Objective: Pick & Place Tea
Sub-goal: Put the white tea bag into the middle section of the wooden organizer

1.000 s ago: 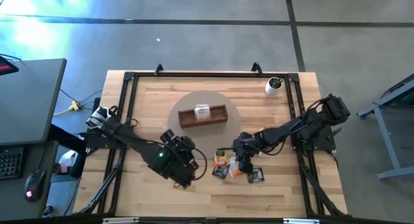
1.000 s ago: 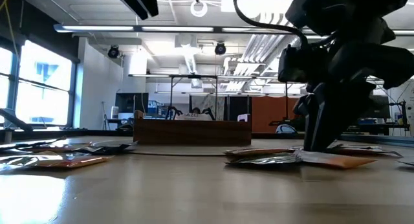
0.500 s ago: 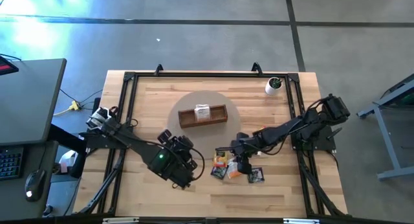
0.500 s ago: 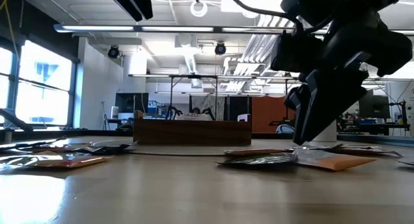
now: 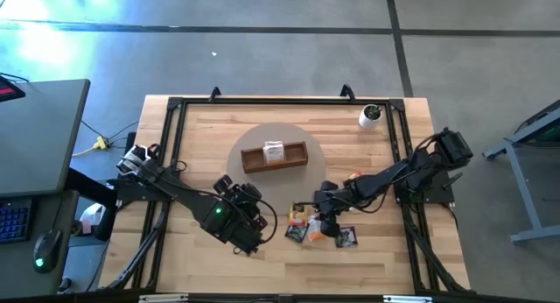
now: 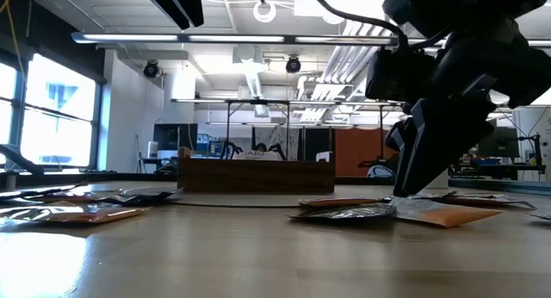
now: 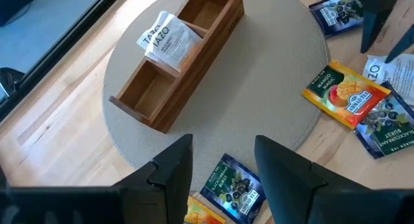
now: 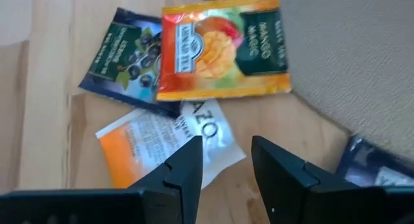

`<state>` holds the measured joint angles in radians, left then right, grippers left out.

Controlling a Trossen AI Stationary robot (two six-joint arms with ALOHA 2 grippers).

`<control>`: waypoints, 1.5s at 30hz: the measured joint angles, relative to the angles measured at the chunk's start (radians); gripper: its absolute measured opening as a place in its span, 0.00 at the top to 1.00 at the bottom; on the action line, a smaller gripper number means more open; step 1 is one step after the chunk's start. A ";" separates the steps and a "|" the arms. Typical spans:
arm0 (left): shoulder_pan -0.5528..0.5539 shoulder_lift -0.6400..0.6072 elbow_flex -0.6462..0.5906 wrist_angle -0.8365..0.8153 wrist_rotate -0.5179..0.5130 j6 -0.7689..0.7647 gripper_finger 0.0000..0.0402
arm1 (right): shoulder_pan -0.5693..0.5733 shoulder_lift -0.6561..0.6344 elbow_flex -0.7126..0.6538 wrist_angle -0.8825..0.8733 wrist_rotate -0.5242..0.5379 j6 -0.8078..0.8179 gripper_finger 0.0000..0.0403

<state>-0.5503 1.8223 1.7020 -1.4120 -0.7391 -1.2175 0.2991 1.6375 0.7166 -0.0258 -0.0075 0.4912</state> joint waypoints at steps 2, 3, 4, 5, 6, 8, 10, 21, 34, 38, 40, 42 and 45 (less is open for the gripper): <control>0.000 0.000 0.000 0.000 -0.001 0.000 0.59 | 0.010 0.000 0.000 0.001 0.005 0.006 0.68; 0.000 0.000 0.000 0.000 -0.002 0.000 0.59 | 0.016 0.000 0.000 0.001 0.011 0.006 0.68; 0.000 0.000 0.000 0.000 -0.003 0.000 0.59 | 0.021 0.000 0.000 0.001 0.021 0.005 0.68; 0.000 0.000 0.000 0.000 -0.003 0.000 0.59 | 0.026 0.000 0.000 0.001 0.031 0.004 0.68; 0.000 0.000 0.000 0.000 -0.003 0.000 0.59 | 0.030 0.000 0.000 0.001 0.041 0.004 0.68; 0.000 0.000 0.000 0.000 -0.004 0.000 0.59 | 0.035 0.002 0.000 0.002 0.062 0.006 0.68; 0.000 0.000 0.000 0.000 -0.003 -0.001 0.59 | 0.037 0.004 0.000 0.002 0.080 0.003 0.68; 0.000 0.000 0.000 0.001 -0.001 -0.003 0.59 | 0.037 0.072 0.003 0.061 0.074 0.015 0.68; 0.000 0.000 0.000 -0.004 0.008 0.005 0.59 | 0.036 0.070 0.002 0.034 0.088 0.067 0.98; 0.000 0.000 0.000 -0.005 0.008 0.006 0.59 | 0.036 0.058 0.001 0.038 0.070 0.081 0.96; 0.000 0.000 0.000 -0.005 0.007 0.008 0.59 | 0.037 0.035 -0.001 0.022 0.045 0.081 0.97; 0.000 0.000 0.000 -0.005 0.007 0.008 0.59 | 0.039 0.001 -0.002 0.020 0.031 0.079 0.99; 0.000 0.000 0.000 -0.005 0.007 0.008 0.59 | 0.038 -0.066 -0.001 0.013 0.043 0.065 0.98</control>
<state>-0.5503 1.8221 1.7020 -1.4170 -0.7322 -1.2095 0.3367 1.5714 0.7158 -0.0131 0.0352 0.5557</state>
